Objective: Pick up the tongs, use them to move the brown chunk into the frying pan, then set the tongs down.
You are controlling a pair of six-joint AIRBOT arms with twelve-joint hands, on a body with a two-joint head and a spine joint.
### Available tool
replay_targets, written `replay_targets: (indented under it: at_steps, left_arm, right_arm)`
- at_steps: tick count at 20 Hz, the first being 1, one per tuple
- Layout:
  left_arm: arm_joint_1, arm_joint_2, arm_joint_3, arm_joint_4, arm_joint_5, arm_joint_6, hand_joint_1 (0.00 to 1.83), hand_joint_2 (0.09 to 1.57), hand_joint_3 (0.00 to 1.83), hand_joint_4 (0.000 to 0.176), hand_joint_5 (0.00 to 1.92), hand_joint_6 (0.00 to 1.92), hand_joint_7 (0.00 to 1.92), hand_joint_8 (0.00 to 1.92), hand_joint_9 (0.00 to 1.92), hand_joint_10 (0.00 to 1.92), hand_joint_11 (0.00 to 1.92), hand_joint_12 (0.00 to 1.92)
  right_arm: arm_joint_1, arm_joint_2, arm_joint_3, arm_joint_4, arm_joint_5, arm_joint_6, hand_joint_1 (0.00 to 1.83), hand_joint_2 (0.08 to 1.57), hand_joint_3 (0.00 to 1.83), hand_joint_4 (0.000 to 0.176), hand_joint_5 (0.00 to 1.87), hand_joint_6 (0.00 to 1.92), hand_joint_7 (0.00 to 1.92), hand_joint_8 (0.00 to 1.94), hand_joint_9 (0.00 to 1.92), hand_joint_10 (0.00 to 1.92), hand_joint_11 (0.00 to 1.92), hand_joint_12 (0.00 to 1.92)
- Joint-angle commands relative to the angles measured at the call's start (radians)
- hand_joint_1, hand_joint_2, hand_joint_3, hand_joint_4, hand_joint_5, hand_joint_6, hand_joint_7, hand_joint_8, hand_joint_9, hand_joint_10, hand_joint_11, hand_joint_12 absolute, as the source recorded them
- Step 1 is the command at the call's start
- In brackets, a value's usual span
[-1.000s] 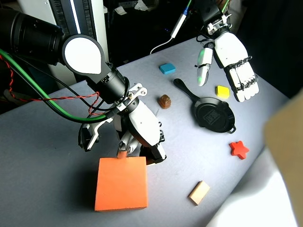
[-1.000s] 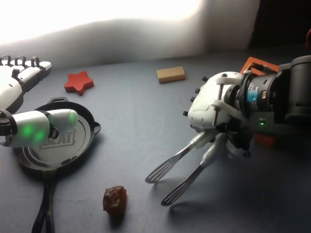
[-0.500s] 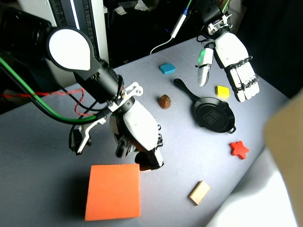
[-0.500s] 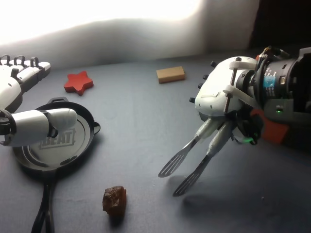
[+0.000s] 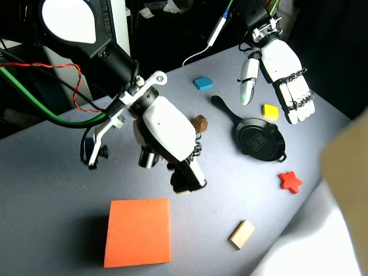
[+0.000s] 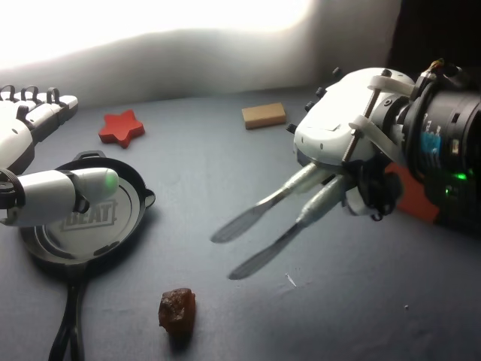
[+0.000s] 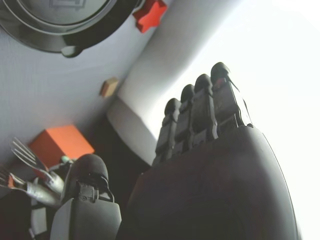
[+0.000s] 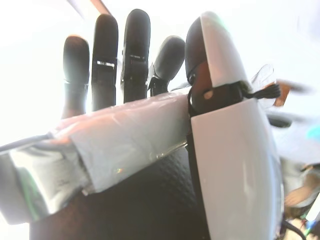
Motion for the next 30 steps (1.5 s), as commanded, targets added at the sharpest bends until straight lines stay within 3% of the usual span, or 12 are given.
replay_targets:
  at_steps: [1, 7, 9, 12, 13, 14, 15, 16, 26, 27, 28, 30]
  left_arm:
    - [-0.006, 0.006, 0.009, 0.038, -0.092, -0.001, 0.00, 1.16, 0.00, 0.034, 0.00, 0.00, 0.02, 0.00, 0.01, 0.00, 0.00, 0.04]
    - [0.000, 0.003, 0.024, 0.018, -0.092, -0.004, 0.00, 1.17, 0.00, 0.032, 0.00, 0.00, 0.01, 0.00, 0.00, 0.00, 0.00, 0.03]
    - [0.003, 0.002, 0.034, 0.018, -0.092, -0.004, 0.00, 1.17, 0.00, 0.033, 0.02, 0.01, 0.03, 0.01, 0.02, 0.01, 0.01, 0.03]
    - [0.011, 0.001, 0.048, 0.018, -0.092, -0.006, 0.00, 1.18, 0.00, 0.027, 0.01, 0.00, 0.02, 0.00, 0.01, 0.00, 0.00, 0.00]
    - [0.014, 0.001, 0.050, 0.018, -0.092, -0.008, 0.00, 1.18, 0.00, 0.025, 0.01, 0.00, 0.02, 0.00, 0.00, 0.00, 0.00, 0.00]
    - [0.017, 0.001, 0.053, 0.018, -0.092, -0.009, 0.00, 1.17, 0.00, 0.029, 0.00, 0.00, 0.01, 0.00, 0.00, 0.00, 0.00, 0.00]
    - [0.021, 0.001, 0.055, 0.018, -0.092, -0.011, 0.00, 1.17, 0.00, 0.029, 0.00, 0.00, 0.01, 0.00, 0.00, 0.00, 0.00, 0.00]
    - [0.023, 0.001, 0.057, 0.018, -0.092, -0.012, 0.00, 1.17, 0.00, 0.031, 0.01, 0.00, 0.01, 0.00, 0.00, 0.00, 0.02, 0.01]
    - [0.038, 0.002, 0.062, 0.017, -0.092, -0.020, 0.00, 1.17, 0.00, 0.032, 0.02, 0.01, 0.02, 0.00, 0.00, 0.00, 0.00, 0.00]
    - [0.038, 0.002, 0.062, 0.017, -0.092, -0.020, 0.00, 1.17, 0.00, 0.030, 0.02, 0.01, 0.02, 0.00, 0.00, 0.00, 0.01, 0.00]
    - [0.038, 0.002, 0.061, 0.017, -0.093, -0.020, 0.00, 1.17, 0.00, 0.027, 0.02, 0.00, 0.02, 0.00, 0.01, 0.00, 0.01, 0.00]
    - [0.037, 0.002, 0.058, 0.017, -0.097, -0.020, 0.00, 1.17, 0.00, 0.029, 0.01, 0.00, 0.01, 0.00, 0.00, 0.00, 0.00, 0.00]
  right_arm:
    - [0.013, 0.007, -0.007, -0.065, -0.003, 0.038, 1.09, 1.23, 0.01, 0.000, 0.75, 1.29, 0.97, 0.02, 0.64, 0.70, 0.29, 1.55]
    - [-0.007, -0.022, -0.047, -0.142, -0.073, 0.189, 1.09, 1.24, 0.00, 0.000, 0.73, 1.34, 0.98, 0.02, 0.64, 0.72, 0.30, 1.57]
    - [-0.019, -0.033, -0.055, -0.171, -0.108, 0.240, 1.08, 1.20, 0.00, 0.000, 0.68, 0.69, 0.97, 0.01, 0.64, 0.71, 0.29, 1.54]
    - [-0.044, -0.052, -0.068, -0.248, -0.148, 0.322, 1.08, 1.21, 0.00, 0.000, 0.76, 0.46, 0.96, 0.01, 0.66, 0.66, 0.29, 1.53]
    - [-0.046, -0.056, -0.069, -0.249, -0.150, 0.325, 1.09, 1.21, 0.03, 0.000, 0.76, 1.13, 0.97, 0.01, 0.67, 0.66, 0.32, 1.53]
    - [-0.049, -0.061, -0.071, -0.249, -0.154, 0.330, 1.09, 1.20, 0.02, 0.000, 0.65, 0.84, 0.96, 0.01, 0.64, 0.67, 0.28, 1.55]
    - [-0.050, -0.067, -0.073, -0.249, -0.160, 0.332, 1.09, 1.23, 0.01, 0.000, 0.72, 1.23, 0.97, 0.02, 0.65, 0.69, 0.30, 1.55]
    - [-0.050, -0.071, -0.076, -0.249, -0.168, 0.339, 1.08, 1.24, 0.01, 0.000, 0.72, 1.33, 0.98, 0.02, 0.65, 0.70, 0.29, 1.56]
    - [-0.058, -0.094, -0.139, -0.249, -0.268, 0.455, 1.09, 1.24, 0.00, 0.000, 0.74, 1.34, 0.98, 0.01, 0.64, 0.72, 0.29, 1.56]
    - [-0.061, -0.098, -0.139, -0.252, -0.273, 0.464, 1.09, 1.21, 0.00, 0.000, 0.65, 0.89, 0.96, 0.01, 0.62, 0.71, 0.27, 1.55]
    - [-0.068, -0.106, -0.139, -0.264, -0.284, 0.480, 1.09, 1.23, 0.00, 0.000, 0.73, 1.22, 0.98, 0.01, 0.64, 0.72, 0.28, 1.56]
    - [-0.078, -0.122, -0.139, -0.294, -0.301, 0.506, 1.09, 1.24, 0.01, 0.000, 0.72, 1.35, 0.97, 0.01, 0.63, 0.72, 0.27, 1.57]
